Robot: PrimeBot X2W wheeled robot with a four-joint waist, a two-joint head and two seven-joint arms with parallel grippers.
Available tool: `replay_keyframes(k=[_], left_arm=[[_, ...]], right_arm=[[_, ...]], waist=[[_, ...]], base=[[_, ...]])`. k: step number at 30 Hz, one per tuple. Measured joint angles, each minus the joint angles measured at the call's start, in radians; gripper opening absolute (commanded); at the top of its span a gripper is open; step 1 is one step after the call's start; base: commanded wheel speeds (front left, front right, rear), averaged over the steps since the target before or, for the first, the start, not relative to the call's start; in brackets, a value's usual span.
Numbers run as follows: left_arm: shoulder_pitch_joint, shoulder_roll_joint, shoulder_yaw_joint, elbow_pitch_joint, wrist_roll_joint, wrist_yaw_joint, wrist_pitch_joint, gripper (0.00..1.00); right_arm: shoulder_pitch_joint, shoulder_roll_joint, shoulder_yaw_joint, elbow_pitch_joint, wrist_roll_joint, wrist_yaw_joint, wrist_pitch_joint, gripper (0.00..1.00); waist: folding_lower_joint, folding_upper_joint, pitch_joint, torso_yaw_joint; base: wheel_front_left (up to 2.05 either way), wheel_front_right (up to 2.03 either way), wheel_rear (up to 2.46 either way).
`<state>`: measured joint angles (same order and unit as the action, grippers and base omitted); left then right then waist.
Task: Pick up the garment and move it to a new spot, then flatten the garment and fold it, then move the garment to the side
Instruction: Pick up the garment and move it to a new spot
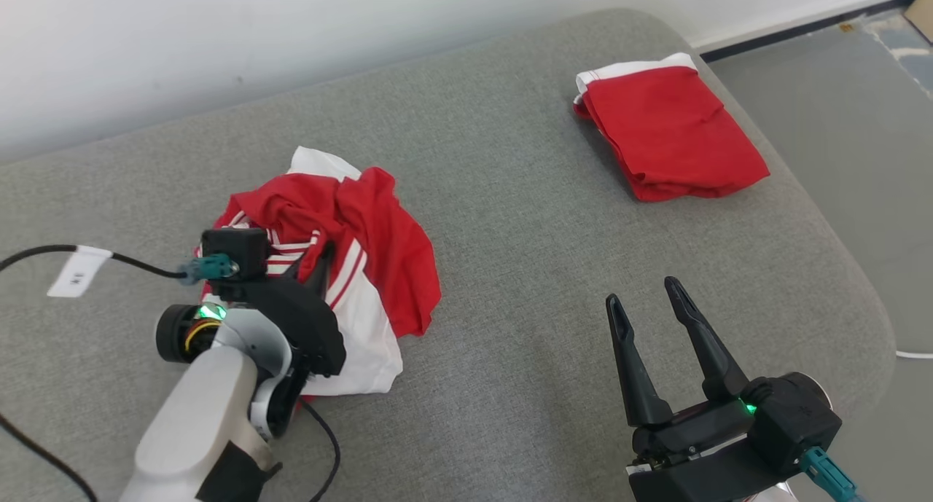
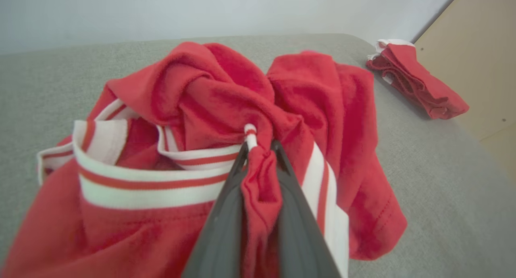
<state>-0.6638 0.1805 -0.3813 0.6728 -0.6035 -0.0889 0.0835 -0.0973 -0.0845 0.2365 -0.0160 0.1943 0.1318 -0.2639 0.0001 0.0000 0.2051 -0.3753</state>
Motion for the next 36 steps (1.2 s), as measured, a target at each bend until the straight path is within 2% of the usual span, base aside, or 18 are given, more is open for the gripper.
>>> replay_keyframes(k=[4, 5, 6, 7, 16, 19, 23, 26, 27, 31, 33, 36], left_arm=[[-0.019, -0.023, -0.029, 0.056, 0.014, -0.01, -0.048, 0.0], [-0.02, -0.03, -0.031, 0.067, 0.014, -0.015, -0.058, 0.18], [-0.021, -0.039, -0.032, 0.076, 0.012, -0.016, -0.067, 0.53], [-0.021, -0.049, -0.035, 0.083, 0.01, -0.017, -0.076, 1.0], [0.016, -0.086, -0.053, 0.049, -0.004, -0.025, -0.181, 1.0], [0.054, -0.083, -0.051, 0.008, -0.004, -0.007, -0.216, 1.0], [0.135, -0.072, -0.038, -0.06, -0.001, 0.037, -0.267, 1.0], [0.213, -0.053, -0.022, -0.125, 0.006, 0.09, -0.294, 1.0], [0.213, -0.053, -0.022, -0.125, 0.006, 0.09, -0.294, 1.0], [0.327, -0.043, 0.004, -0.241, 0.008, 0.145, -0.317, 1.0], [0.414, -0.029, 0.033, -0.328, 0.008, 0.189, -0.33, 1.0], [0.485, -0.012, 0.06, -0.407, 0.017, 0.208, -0.338, 1.0]], right_arm=[[0.003, 0.003, -0.001, 0.004, -0.002, 0.0, 0.0, 1.0], [0.004, 0.004, 0.002, 0.006, -0.003, 0.0, 0.0, 1.0], [0.005, 0.005, 0.001, 0.007, -0.003, 0.0, 0.0, 1.0], [0.005, 0.004, 0.0, 0.007, -0.003, 0.0, 0.0, 1.0], [0.023, -0.006, 0.0, 0.016, -0.002, 0.0, 0.0, 1.0], [0.036, -0.01, -0.004, 0.018, -0.001, 0.0, 0.0, 1.0], [0.052, -0.014, -0.007, 0.023, 0.0, 0.0, 0.0, 1.0], [0.069, -0.014, -0.012, 0.027, 0.002, 0.0, 0.0, 1.0], [0.069, -0.014, -0.012, 0.027, 0.002, 0.0, 0.0, 1.0], [0.084, -0.014, -0.023, 0.027, 0.005, 0.0, 0.0, 1.0], [0.095, -0.012, -0.023, 0.029, 0.006, 0.0, 0.0, 1.0], [0.099, -0.009, -0.031, 0.028, 0.006, 0.0, 0.0, 1.0]], waist=[[0.0001, 0.0001, 0.005, -0.005], [0.0, 0.0, 0.003, -0.004], [0.0, 0.0, 0.0, -0.001], [0.0, 0.0, -0.003, 0.002], [0.0, 0.0, -0.056, 0.056], [-0.0001, 0.0, -0.075, 0.085], [-0.0001, 0.0, -0.103, 0.13], [-0.0001, 0.0, -0.127, 0.164], [-0.0001, 0.0, -0.127, 0.164], [-0.0003, 0.0, -0.154, 0.215], [-0.0003, 0.0, -0.173, 0.254], [-0.0003, -0.0001, -0.19, 0.292]], base=[[0.0, 0.0, 0.0], [0.0, 0.0, 0.0], [0.0, 0.0, 0.0], [0.0, 0.0, 0.0], [0.0, 0.0, 0.0], [0.0, 0.0, 0.0], [0.0, 0.0, 0.0], [0.0, 0.0, 0.0], [0.0, 0.0, 0.0], [0.0, 0.0, 0.0], [0.0, 0.0, 0.0], [0.0, 0.0, 0.0]])
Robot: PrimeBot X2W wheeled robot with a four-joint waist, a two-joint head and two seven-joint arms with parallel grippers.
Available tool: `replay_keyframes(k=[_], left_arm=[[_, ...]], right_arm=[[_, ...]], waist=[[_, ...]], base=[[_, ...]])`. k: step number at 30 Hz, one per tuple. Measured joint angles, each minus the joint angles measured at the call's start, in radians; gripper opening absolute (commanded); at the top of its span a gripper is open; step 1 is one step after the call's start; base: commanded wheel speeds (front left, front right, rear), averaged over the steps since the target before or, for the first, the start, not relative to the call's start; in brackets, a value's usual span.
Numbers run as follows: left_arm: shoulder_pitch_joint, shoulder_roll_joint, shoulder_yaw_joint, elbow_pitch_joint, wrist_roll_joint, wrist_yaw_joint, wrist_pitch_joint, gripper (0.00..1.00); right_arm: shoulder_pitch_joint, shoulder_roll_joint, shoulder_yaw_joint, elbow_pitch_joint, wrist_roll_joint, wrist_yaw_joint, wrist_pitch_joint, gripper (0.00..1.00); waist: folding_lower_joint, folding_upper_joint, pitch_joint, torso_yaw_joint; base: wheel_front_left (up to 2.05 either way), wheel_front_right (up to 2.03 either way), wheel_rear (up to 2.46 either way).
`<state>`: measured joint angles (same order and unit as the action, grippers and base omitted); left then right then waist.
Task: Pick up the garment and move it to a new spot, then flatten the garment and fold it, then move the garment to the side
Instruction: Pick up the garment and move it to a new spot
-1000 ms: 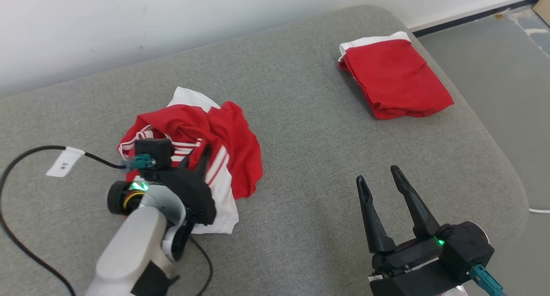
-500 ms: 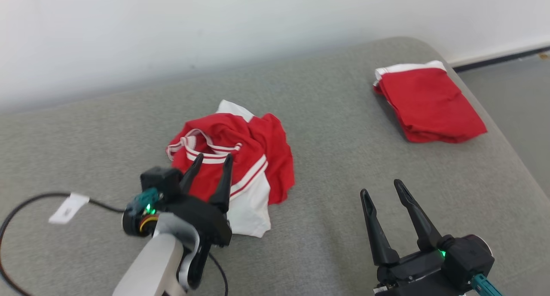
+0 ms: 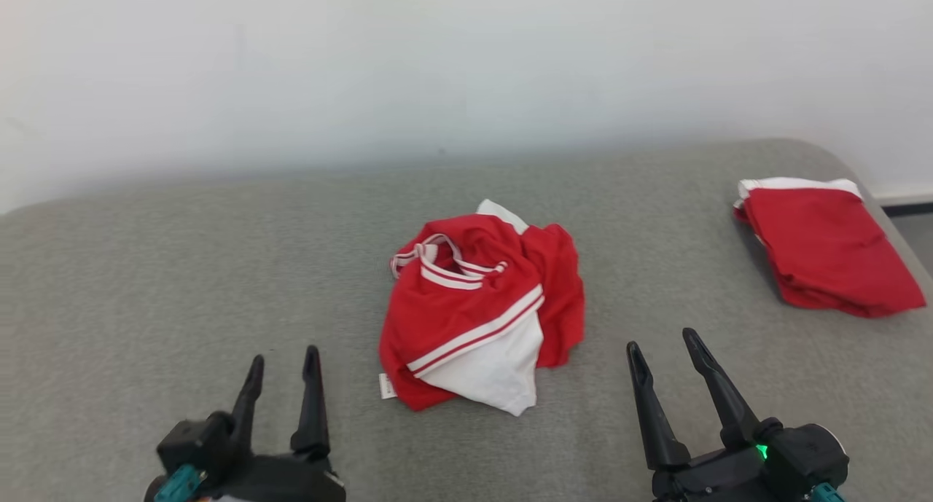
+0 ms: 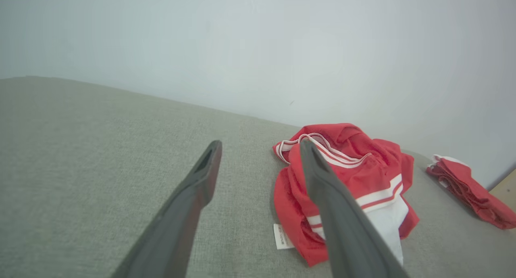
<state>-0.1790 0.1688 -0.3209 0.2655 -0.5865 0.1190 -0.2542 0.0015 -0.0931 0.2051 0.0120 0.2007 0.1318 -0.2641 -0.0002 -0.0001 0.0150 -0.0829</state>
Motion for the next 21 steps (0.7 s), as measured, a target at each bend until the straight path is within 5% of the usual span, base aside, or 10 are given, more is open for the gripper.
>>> replay_keyframes(k=[8, 16, 21], left_arm=[[0.148, 0.016, 0.105, -0.195, 0.128, 0.029, -0.007, 1.0], [0.306, -0.011, 0.203, -0.263, 0.285, -0.046, -0.007, 1.0], [0.332, -0.055, 0.253, -0.29, 0.34, -0.13, -0.007, 1.0]], right_arm=[[0.027, 0.008, -0.027, 0.005, -0.012, 0.0, 0.0, 1.0], [0.068, 0.012, -0.057, 0.02, -0.026, 0.0, 0.0, 1.0], [0.098, 0.012, -0.058, 0.041, -0.035, 0.0, 0.0, 1.0]], waist=[[0.0, 0.0, -0.043, 0.077], [0.0, 0.0, -0.093, 0.089], [0.0001, 0.0, -0.103, 0.085]], base=[[0.0, 0.0, 0.0], [0.0, 0.0, 0.0], [0.0, 0.0, 0.0]])
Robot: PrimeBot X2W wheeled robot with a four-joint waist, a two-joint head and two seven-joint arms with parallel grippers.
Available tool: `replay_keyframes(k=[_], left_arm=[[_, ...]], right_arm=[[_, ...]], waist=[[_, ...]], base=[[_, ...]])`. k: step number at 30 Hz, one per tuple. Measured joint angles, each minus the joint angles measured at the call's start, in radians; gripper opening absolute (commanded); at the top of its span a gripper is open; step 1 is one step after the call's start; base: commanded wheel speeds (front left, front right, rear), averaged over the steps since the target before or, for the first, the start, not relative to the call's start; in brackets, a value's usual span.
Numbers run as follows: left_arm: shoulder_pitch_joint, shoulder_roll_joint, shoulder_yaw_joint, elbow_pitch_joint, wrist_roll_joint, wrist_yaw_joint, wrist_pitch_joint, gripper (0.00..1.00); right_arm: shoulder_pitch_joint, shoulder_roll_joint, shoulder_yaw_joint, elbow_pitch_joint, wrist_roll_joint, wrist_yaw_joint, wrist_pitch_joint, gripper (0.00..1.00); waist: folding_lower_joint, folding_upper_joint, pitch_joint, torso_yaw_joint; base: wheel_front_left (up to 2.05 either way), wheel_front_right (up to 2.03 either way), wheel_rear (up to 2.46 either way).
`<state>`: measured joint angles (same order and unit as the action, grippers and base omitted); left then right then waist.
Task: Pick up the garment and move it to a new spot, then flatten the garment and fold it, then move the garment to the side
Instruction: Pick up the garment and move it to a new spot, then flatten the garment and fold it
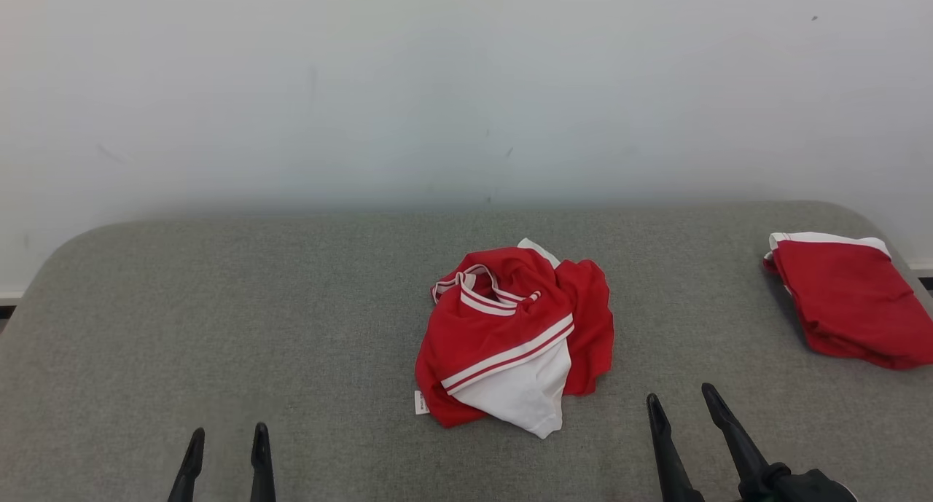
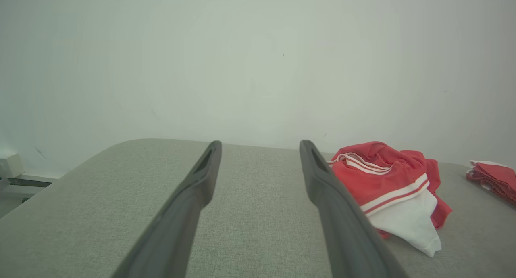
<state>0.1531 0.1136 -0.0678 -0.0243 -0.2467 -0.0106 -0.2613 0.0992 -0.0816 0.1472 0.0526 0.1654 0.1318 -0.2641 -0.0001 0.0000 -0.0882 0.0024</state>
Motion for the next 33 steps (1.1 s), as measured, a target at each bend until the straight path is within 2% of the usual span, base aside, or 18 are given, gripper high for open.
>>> replay_keyframes(k=[4, 10, 24, 33], left_arm=[[0.033, -0.023, 0.038, 0.015, 0.043, -0.042, 0.0, 1.0], [0.052, -0.043, 0.061, 0.042, 0.102, -0.069, 0.0, 1.0], [0.051, -0.06, 0.071, 0.059, 0.147, -0.077, 0.0, 1.0], [0.046, -0.062, 0.062, 0.064, 0.134, -0.071, 0.0, 1.0]], right_arm=[[0.014, 0.002, -0.009, 0.008, -0.002, 0.0, 0.0, 1.0], [0.015, 0.006, -0.005, 0.014, -0.007, 0.0, 0.0, 1.0], [0.019, 0.004, -0.008, 0.014, -0.007, 0.0, 0.0, 1.0], [0.018, 0.004, -0.008, 0.014, -0.006, 0.0, 0.0, 1.0]], waist=[[0.0, 0.0, -0.005, -0.007], [0.0001, 0.0, -0.009, -0.027], [0.0001, 0.0001, -0.007, -0.036], [0.0001, 0.0001, 0.001, -0.043]], base=[[0.0, 0.0, 0.0], [0.0, 0.0, 0.0], [0.0, 0.0, 0.0], [0.0, 0.0, 0.0]])
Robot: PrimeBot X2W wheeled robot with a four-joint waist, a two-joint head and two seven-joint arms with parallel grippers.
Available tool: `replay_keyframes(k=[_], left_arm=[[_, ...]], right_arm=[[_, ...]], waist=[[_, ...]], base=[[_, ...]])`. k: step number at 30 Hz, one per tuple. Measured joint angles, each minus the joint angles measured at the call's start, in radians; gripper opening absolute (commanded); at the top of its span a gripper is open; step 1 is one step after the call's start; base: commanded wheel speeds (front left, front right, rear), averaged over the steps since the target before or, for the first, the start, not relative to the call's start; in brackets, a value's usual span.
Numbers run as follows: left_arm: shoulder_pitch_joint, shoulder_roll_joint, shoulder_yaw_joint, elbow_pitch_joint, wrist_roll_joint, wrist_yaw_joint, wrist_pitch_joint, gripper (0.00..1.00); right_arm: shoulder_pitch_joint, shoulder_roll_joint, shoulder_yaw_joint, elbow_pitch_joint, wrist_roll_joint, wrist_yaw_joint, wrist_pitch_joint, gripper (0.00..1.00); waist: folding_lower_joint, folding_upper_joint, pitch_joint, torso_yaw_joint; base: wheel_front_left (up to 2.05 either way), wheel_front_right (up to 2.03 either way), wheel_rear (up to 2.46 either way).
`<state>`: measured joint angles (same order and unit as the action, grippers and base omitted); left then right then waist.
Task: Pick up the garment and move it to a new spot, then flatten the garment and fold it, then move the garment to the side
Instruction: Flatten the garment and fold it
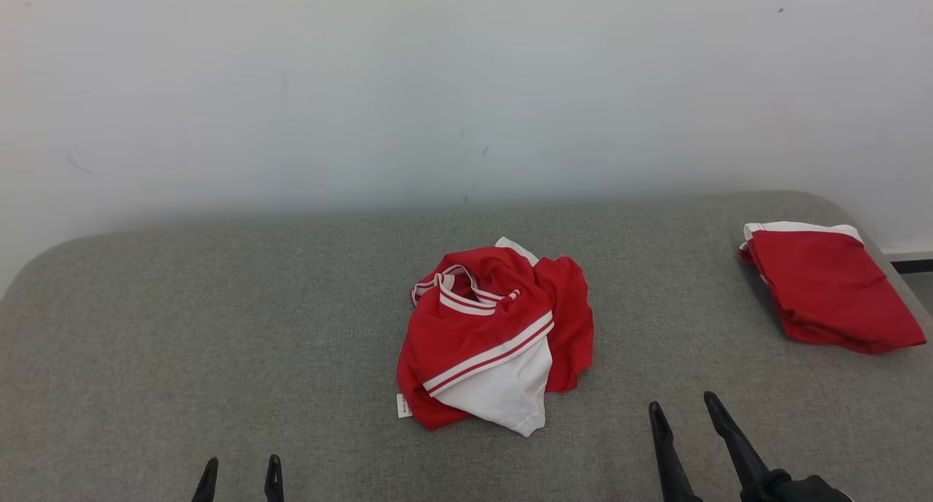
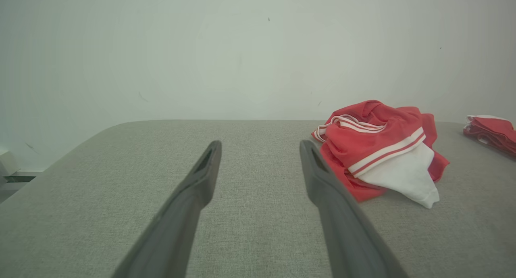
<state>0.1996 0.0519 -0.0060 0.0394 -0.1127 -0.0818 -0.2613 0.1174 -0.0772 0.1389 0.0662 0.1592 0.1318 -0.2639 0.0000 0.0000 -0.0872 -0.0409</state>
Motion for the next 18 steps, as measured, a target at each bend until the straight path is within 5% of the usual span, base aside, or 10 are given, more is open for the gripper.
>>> replay_keyframes(k=[18], left_arm=[[-0.008, 0.0, -0.01, -0.001, -0.003, 0.021, 0.0, 1.0]], right_arm=[[-0.004, 0.003, -0.001, 0.0, 0.002, 0.0, 0.0, 1.0]], waist=[[0.0, 0.0, 0.009, -0.006]], base=[[0.0, 0.0, 0.0]])
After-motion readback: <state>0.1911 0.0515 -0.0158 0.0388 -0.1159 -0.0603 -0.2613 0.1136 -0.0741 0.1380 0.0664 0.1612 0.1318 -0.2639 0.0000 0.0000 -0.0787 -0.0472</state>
